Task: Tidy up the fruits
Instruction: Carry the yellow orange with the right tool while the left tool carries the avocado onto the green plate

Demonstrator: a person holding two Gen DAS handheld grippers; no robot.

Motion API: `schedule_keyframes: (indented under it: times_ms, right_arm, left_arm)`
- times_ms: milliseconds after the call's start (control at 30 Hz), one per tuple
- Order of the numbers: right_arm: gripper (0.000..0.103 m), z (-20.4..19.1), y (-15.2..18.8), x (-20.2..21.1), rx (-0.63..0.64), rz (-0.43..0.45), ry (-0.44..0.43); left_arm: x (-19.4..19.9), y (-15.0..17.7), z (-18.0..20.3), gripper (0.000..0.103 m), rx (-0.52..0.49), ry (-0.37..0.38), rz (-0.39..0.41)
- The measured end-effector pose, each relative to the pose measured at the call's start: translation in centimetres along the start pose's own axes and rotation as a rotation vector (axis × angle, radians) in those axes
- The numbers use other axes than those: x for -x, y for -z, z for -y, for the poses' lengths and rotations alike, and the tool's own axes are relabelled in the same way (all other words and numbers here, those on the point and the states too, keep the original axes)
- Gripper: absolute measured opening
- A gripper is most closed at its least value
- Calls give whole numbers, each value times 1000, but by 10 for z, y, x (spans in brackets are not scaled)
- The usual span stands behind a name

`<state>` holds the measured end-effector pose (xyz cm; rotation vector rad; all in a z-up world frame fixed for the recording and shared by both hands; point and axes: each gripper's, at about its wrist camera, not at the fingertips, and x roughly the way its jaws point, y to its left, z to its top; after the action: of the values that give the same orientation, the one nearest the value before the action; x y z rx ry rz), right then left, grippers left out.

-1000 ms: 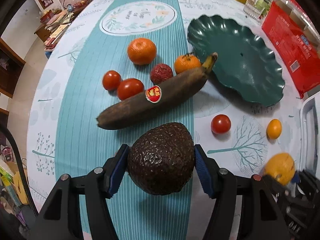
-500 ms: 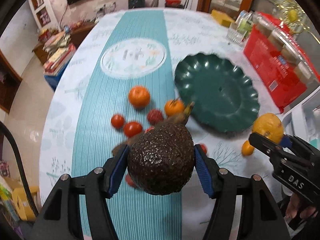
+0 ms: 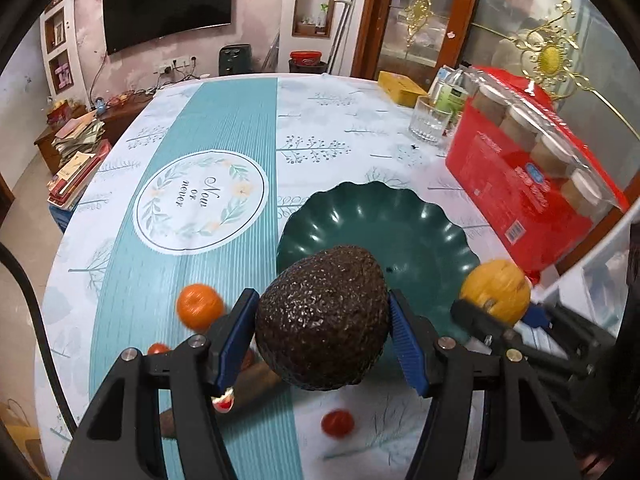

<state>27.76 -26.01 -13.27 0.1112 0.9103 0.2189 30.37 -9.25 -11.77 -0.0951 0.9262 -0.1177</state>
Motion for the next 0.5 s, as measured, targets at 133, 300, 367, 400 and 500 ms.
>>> schedule_keyframes:
  times_ms: [133,300,367,400,500]
  right_arm:
    - [51,15,3,-21,-42,-37,-16]
    - [51,29,6,-36,-89,-60,-16]
    - [51,32,8,-41,-95,-70,-23]
    - [51,34,8,-44,-102,-79,-26]
    - [52,39,8,-51,-118,-88,-28]
  left_arm:
    - [-18,-3,0,63,54,39,7]
    - [-43,-3,6,63,58,57,-24]
    - [-50,-3,8,63,52,56,-32]
    - [-53,-3,10,63,49,55,-37]
    - [-63,-2,13,63,41,55,-63]
